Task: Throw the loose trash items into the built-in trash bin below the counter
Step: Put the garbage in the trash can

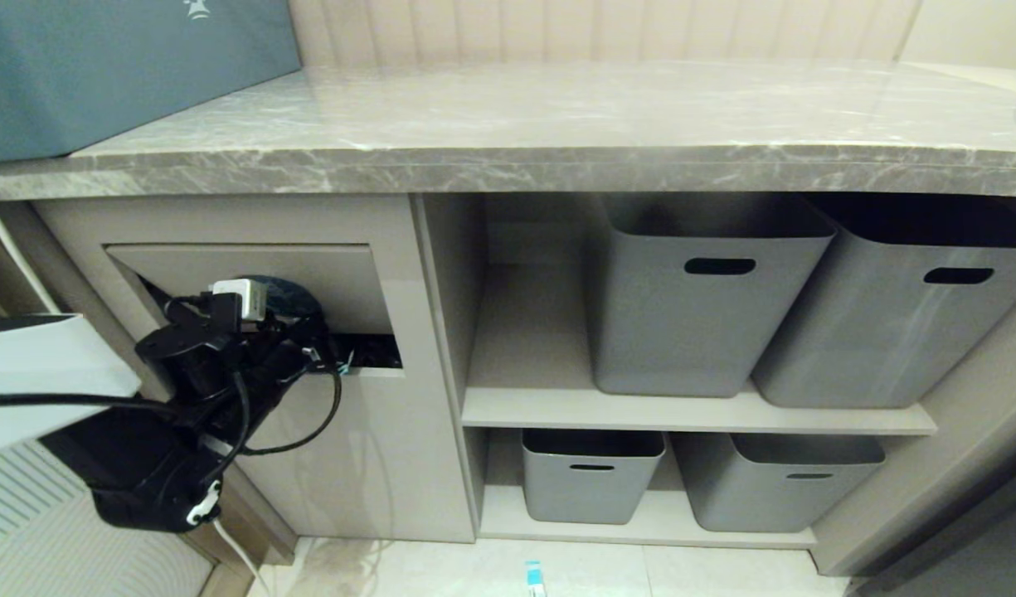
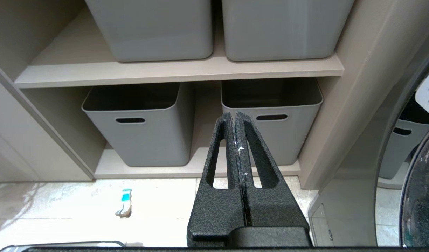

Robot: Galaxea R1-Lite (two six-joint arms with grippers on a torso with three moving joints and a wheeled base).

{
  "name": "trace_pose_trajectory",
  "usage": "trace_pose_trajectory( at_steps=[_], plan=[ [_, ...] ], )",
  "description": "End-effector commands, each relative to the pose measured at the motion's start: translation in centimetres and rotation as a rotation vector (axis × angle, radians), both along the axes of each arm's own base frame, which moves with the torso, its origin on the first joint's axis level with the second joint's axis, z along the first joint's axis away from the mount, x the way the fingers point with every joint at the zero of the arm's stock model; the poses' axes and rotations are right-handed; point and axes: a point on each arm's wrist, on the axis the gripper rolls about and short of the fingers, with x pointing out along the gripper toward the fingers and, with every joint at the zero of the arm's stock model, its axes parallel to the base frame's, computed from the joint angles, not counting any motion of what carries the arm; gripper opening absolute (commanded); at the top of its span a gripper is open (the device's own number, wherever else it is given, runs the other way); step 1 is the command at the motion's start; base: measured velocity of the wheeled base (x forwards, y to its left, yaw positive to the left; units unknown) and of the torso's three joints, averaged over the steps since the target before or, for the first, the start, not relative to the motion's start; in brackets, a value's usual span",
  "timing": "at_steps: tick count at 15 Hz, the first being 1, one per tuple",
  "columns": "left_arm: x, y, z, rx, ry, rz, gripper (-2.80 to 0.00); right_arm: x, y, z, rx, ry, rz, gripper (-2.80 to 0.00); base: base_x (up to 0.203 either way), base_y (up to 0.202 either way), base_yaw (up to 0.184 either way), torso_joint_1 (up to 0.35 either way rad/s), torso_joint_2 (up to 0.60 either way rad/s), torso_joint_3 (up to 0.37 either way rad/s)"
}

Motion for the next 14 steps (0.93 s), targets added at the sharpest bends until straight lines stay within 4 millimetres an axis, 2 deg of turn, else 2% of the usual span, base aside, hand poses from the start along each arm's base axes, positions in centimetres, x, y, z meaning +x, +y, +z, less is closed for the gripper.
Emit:
trace_pose_trajectory(
  at_steps=[1, 5, 9, 10, 14],
  plan=[
    [0.3, 0.1, -0.5, 0.0, 0.004, 0.004, -2.8, 0.0, 0.0, 0.0, 0.0, 0.001, 0.0, -2.8, 0.0, 0.0, 0.0, 0.0, 0.0, 0.0],
    [0.6, 0.2, -0.9, 0.002, 0.013, 0.005, -2.8, 0.0, 0.0, 0.0, 0.0, 0.001, 0.0, -2.8, 0.0, 0.0, 0.0, 0.0, 0.0, 0.0],
    [1.8, 0.0, -0.5, 0.001, -0.03, 0.009, -2.8, 0.0, 0.0, 0.0, 0.0, 0.003, 0.0, -2.8, 0.0, 0.0, 0.0, 0.0, 0.0, 0.0],
    [1.9, -0.1, -0.5, 0.002, -0.031, 0.008, 0.0, 0.0, 0.0, 0.0, 0.0, 0.001, 0.0, -2.8, 0.0, 0.0, 0.0, 0.0, 0.0, 0.0],
    [2.1, -0.3, -0.7, -0.006, -0.031, 0.036, 0.0, 0.0, 0.0, 0.0, 0.0, 0.001, 0.0, -2.8, 0.0, 0.0, 0.0, 0.0, 0.0, 0.0]
  ],
)
